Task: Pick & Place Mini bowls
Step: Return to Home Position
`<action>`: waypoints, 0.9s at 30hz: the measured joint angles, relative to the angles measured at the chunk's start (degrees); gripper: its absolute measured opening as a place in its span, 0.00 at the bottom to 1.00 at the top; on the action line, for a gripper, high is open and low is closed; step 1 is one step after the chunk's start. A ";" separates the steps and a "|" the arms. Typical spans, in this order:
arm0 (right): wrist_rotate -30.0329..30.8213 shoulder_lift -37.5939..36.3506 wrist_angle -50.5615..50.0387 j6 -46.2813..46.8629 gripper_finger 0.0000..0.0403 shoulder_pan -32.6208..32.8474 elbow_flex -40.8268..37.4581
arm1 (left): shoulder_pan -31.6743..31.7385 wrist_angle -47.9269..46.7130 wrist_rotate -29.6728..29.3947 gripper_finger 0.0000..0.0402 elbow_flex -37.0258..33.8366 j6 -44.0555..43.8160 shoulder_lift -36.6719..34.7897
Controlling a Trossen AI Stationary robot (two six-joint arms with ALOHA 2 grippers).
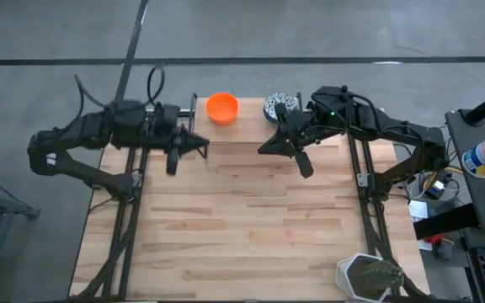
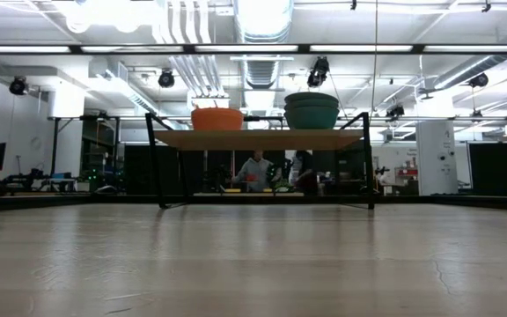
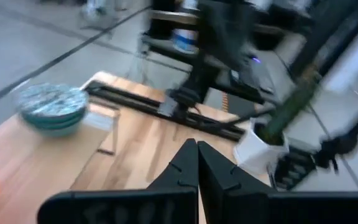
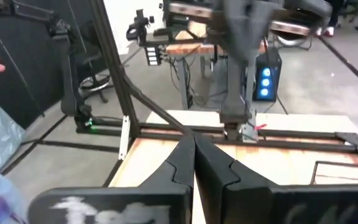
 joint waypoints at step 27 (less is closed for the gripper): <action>7.37 -29.41 25.42 -0.30 0.02 0.04 -48.02 | -4.64 32.25 0.70 0.00 -53.58 -2.14 -27.80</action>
